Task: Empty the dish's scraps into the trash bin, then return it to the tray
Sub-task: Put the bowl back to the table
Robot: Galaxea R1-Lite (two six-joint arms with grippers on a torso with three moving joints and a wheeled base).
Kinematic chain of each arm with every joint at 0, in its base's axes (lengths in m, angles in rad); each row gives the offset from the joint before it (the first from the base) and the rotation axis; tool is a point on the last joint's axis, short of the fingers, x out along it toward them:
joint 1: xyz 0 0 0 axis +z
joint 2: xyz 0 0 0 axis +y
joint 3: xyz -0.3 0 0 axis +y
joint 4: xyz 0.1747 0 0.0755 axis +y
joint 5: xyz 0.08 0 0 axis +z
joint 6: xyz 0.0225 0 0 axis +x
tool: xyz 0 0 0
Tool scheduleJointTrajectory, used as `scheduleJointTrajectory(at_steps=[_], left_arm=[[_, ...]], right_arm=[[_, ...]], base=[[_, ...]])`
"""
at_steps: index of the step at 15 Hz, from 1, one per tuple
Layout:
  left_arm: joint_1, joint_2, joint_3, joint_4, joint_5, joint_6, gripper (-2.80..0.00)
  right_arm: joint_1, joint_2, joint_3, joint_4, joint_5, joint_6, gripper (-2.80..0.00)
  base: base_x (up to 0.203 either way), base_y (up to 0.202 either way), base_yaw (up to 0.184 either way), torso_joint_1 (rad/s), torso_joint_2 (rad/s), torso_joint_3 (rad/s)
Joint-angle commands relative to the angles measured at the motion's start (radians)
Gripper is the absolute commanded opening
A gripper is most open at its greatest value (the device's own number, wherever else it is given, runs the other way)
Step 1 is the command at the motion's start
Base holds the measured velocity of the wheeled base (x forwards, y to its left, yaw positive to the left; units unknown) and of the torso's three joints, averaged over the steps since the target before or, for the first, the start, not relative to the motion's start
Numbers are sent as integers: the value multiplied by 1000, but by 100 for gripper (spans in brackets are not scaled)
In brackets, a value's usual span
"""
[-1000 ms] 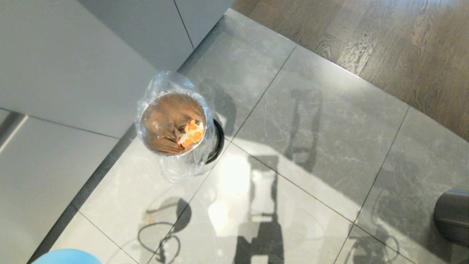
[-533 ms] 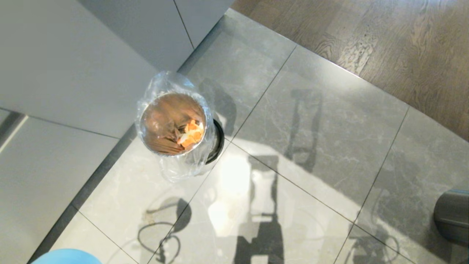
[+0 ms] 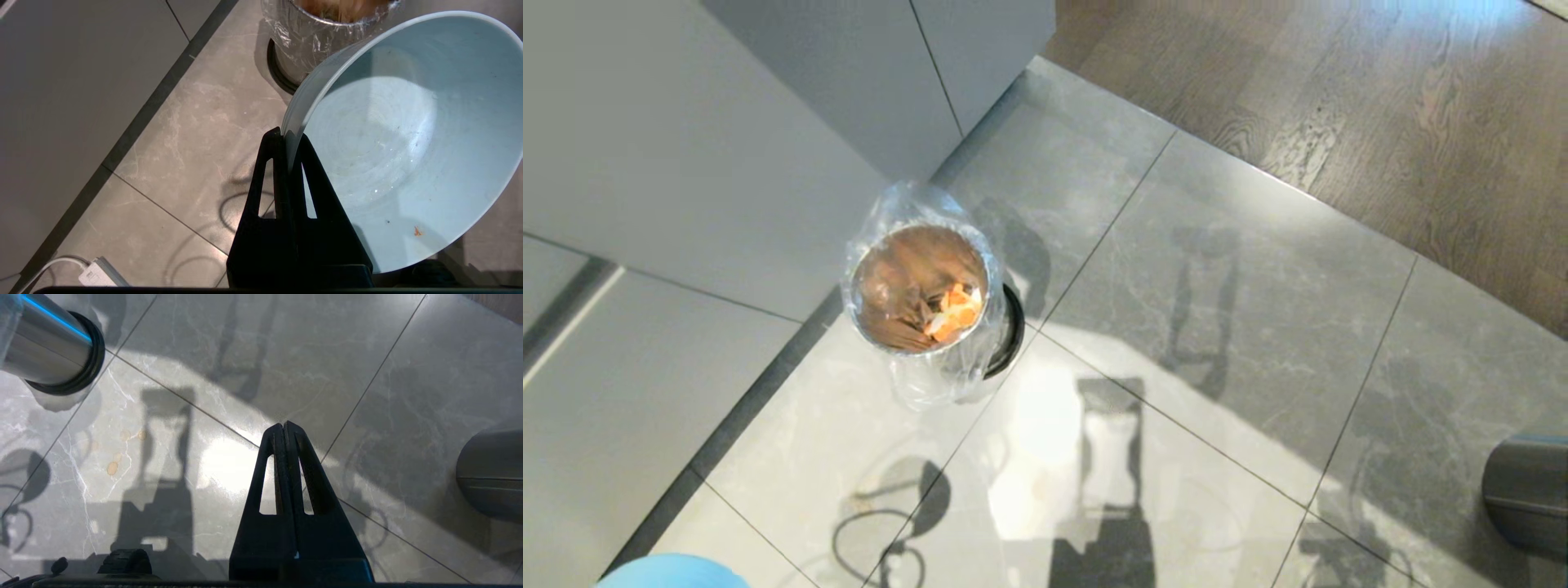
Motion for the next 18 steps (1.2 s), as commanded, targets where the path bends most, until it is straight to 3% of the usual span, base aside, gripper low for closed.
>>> scheduleJointTrajectory(at_steps=[1, 18], left_arm=[[0, 0, 0, -1, 0, 0, -280], [0, 0, 0, -1, 1, -3, -280]], right_arm=[[0, 0, 0, -1, 0, 0, -280], [0, 0, 0, -1, -1, 0, -280]], base=[[0, 0, 0, 3, 3, 193], [0, 0, 0, 3, 4, 202]])
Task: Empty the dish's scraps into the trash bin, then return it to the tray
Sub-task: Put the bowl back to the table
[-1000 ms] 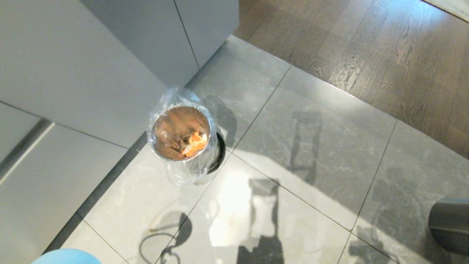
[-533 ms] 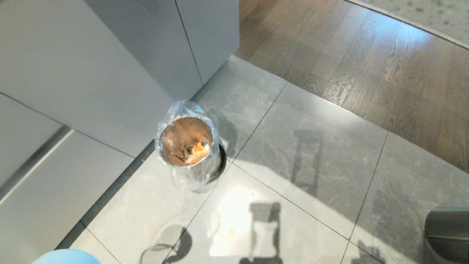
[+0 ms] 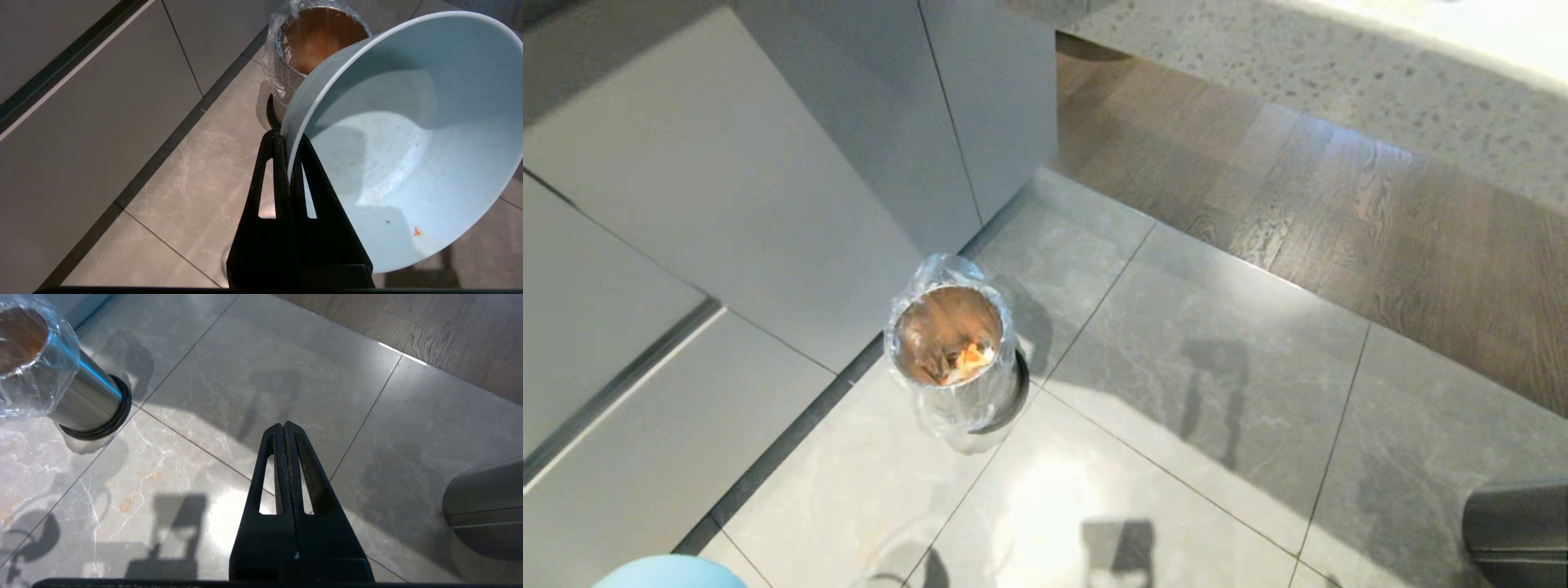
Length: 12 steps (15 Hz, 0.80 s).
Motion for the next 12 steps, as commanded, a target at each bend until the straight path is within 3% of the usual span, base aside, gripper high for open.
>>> scheduleJointTrajectory(at_steps=[1, 12], left_arm=[[0, 0, 0, 0, 0, 0, -280], [0, 0, 0, 0, 0, -3, -280]], right_arm=[[0, 0, 0, -1, 0, 0, -280], [0, 0, 1, 0, -1, 0, -280]], base=[[0, 0, 0, 10, -2, 202], [0, 0, 0, 2, 1, 202]])
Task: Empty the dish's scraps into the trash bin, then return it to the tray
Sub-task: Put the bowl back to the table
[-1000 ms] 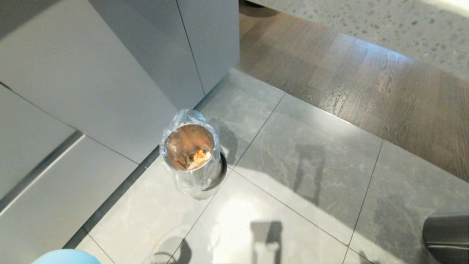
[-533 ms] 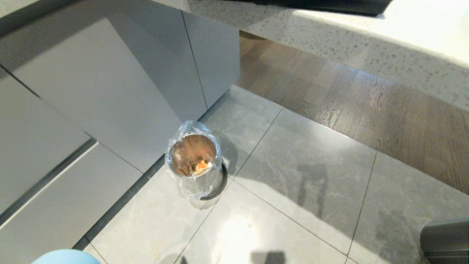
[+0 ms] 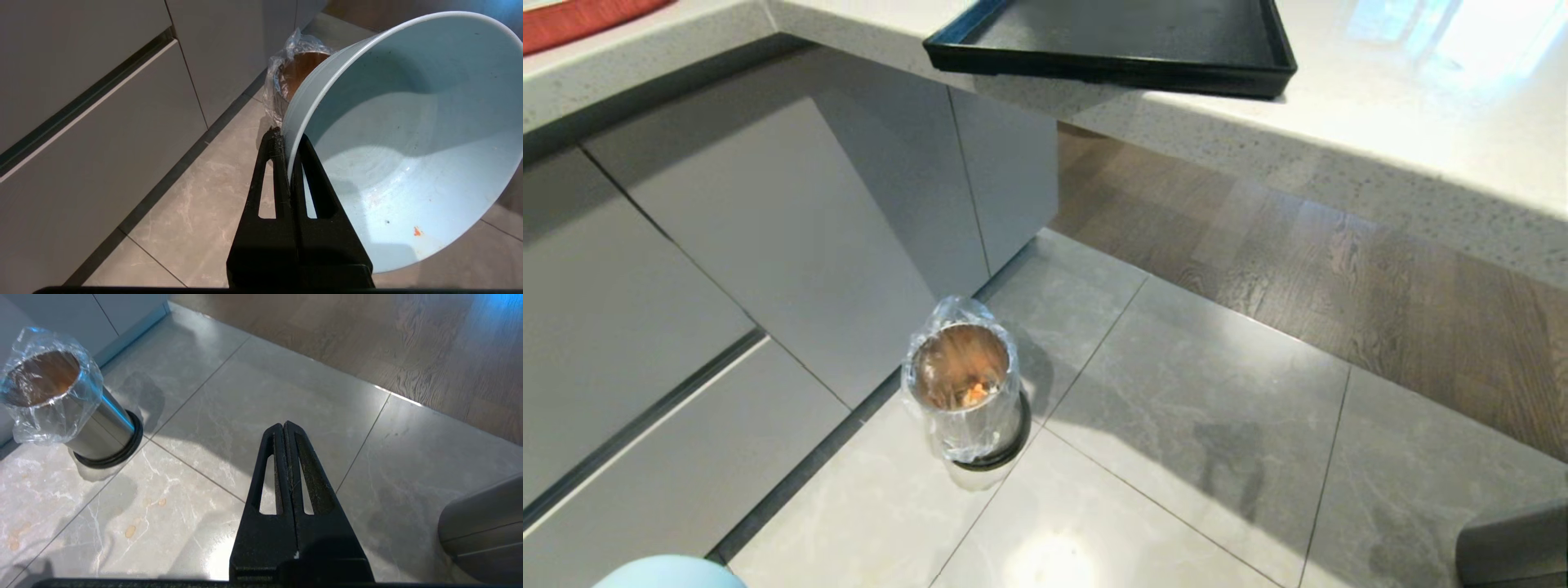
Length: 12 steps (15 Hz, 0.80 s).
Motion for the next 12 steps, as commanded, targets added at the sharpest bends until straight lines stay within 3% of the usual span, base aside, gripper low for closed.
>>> scheduleJointTrajectory(at_steps=[1, 12], left_arm=[[0, 0, 0, -1, 0, 0, -280], [0, 0, 0, -1, 0, -2, -280]], right_arm=[[0, 0, 0, 1, 0, 1, -280], [0, 0, 0, -1, 0, 1, -280]], base=[[0, 0, 0, 3, 2, 203], [0, 0, 0, 3, 1, 203]])
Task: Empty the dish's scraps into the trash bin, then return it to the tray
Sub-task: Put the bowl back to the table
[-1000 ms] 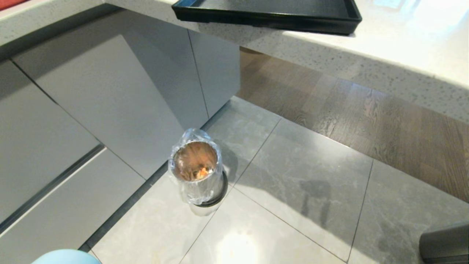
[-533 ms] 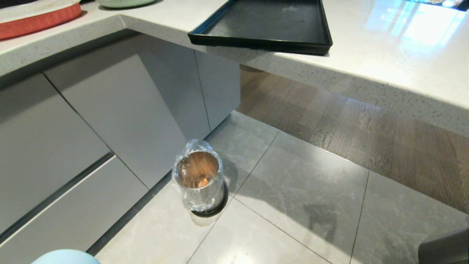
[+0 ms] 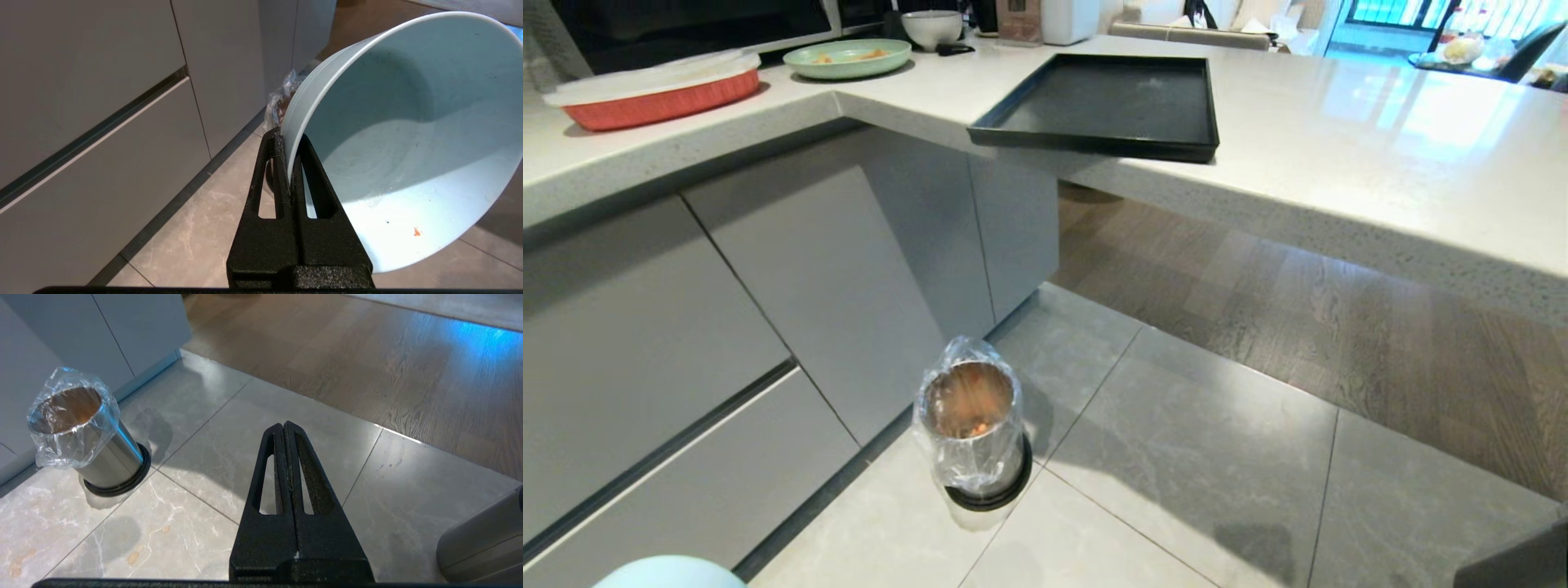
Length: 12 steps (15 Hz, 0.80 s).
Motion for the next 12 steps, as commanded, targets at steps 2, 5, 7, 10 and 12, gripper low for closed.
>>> scheduleJointTrajectory(at_steps=[2, 5, 7, 10, 12], left_arm=[[0, 0, 0, -1, 4, -2, -280], [0, 0, 0, -1, 6, -2, -280], [0, 0, 0, -1, 6, -2, -280], [-1, 0, 0, -1, 6, -2, -280], [0, 0, 0, -1, 7, -4, -280]], right_arm=[[0, 0, 0, -1, 0, 1, -280], [0, 0, 0, -1, 0, 1, -280], [0, 0, 0, -1, 0, 1, -280], [0, 0, 1, -1, 0, 1, -280], [0, 0, 0, 0, 0, 1, -280]], base=[[0, 0, 0, 2, 1, 200], [0, 0, 0, 1, 1, 66], [0, 0, 0, 0, 0, 0], [0, 0, 0, 0, 0, 0], [0, 0, 0, 0, 0, 0]])
